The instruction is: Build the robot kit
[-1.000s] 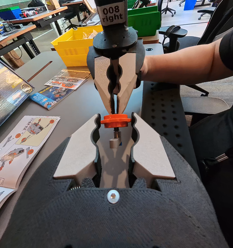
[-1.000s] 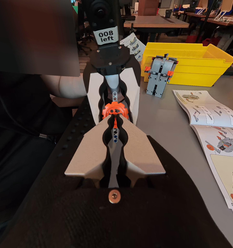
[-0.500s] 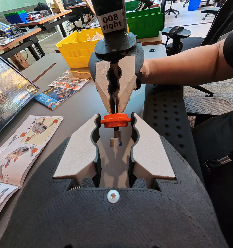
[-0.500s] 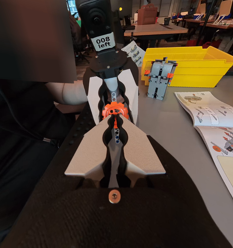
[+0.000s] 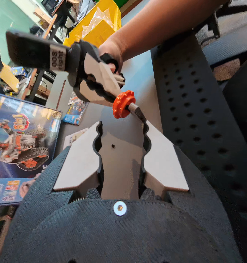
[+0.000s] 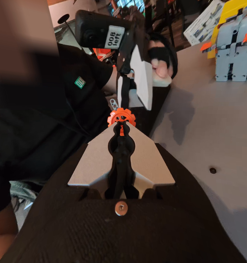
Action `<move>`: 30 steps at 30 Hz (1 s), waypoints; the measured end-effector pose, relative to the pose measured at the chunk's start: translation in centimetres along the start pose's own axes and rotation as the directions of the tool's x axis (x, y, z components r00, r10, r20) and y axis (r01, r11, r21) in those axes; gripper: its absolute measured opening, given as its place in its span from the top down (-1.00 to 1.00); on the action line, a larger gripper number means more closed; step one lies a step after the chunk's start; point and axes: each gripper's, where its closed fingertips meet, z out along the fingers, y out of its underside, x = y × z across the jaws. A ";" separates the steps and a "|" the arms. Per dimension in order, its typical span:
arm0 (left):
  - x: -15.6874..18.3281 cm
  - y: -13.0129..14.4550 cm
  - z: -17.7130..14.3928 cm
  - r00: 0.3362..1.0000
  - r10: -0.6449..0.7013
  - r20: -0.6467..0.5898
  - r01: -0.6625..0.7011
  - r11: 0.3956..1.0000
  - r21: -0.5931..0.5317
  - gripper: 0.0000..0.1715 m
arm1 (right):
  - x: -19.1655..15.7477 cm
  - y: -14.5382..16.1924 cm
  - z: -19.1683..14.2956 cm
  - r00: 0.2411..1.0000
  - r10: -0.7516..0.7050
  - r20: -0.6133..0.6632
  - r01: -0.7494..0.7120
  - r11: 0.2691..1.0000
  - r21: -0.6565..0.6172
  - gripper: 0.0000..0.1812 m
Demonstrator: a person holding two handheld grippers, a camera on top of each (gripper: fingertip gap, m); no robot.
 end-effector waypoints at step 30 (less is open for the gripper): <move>-2.8 1.5 -0.1 0.741 -0.659 -0.129 0.671 0.719 0.183 0.65 | 3.5 -2.9 -2.2 0.955 -0.149 -0.258 0.196 0.966 0.167 0.98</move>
